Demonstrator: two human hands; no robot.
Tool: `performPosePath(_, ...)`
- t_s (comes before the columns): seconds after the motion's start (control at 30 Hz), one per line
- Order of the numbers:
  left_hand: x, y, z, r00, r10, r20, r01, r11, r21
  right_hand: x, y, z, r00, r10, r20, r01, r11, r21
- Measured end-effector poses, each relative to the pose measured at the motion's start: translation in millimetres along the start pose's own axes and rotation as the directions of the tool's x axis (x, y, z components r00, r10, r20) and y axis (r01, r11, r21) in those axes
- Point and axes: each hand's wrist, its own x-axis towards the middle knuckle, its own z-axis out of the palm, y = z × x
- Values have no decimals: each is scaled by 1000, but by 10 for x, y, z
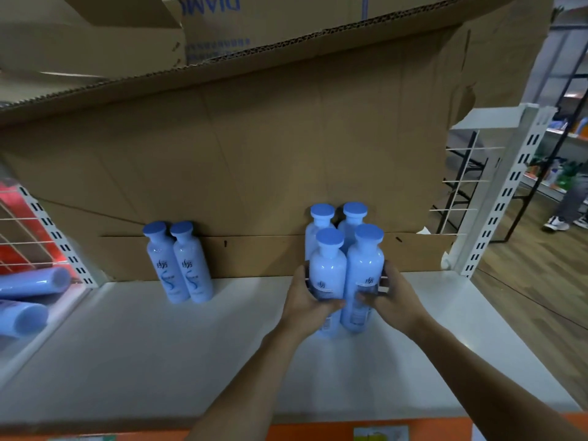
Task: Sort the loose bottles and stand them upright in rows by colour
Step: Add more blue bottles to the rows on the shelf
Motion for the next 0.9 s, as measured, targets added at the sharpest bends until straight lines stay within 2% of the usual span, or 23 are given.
performPosePath(0.07, -4, -27, -19, 1000, 16, 25, -16, 1000, -14, -5, -5, -16, 999, 25, 40, -26, 999, 43)
performPosePath(0.13, -9, -33, 26, 1000, 11, -18, -10, 999, 33, -1, -46, 28, 996, 52, 72, -59, 994, 96)
performPosePath(0.2, -36, 19, 85, 995, 11, -103, -2, 996, 93, 11, -79, 93, 997, 71, 26, -74, 991, 110)
performPosePath(0.27, 2, -14, 94, 991, 29, -133, -23, 999, 48, 21, -68, 102, 997, 60, -40, -57, 997, 56)
performPosePath(0.33, 7, -9, 23, 996, 35, -84, -35, 999, -7, -1, -55, 61, 997, 46, -56, -44, 999, 32)
performPosePath(0.43, 17, -28, -49, 997, 71, 7, -71, 997, -8, -14, -9, 14, 999, 40, 20, -41, 993, 107)
performPosePath(0.5, 1, -14, 5, 998, 39, -54, -38, 999, 24, -12, -13, 35, 997, 50, 65, -57, 993, 107)
performPosePath(0.6, 29, -24, 60, 990, 49, -135, -46, 998, 31, -3, -22, 58, 998, 52, 18, -53, 998, 41)
performPosePath(0.73, 70, -21, -48, 997, 69, -37, -70, 996, -49, -38, -31, 40, 1000, 4, -16, -4, 1000, 6)
performPosePath(0.83, 40, 18, -71, 997, 79, 15, -79, 996, -35, -52, -12, 17, 1000, 7, 5, -7, 999, 45)
performPosePath(0.9, -9, 59, -18, 999, 47, -8, -47, 999, 18, -68, -18, 19, 998, 28, 53, -32, 995, 92)
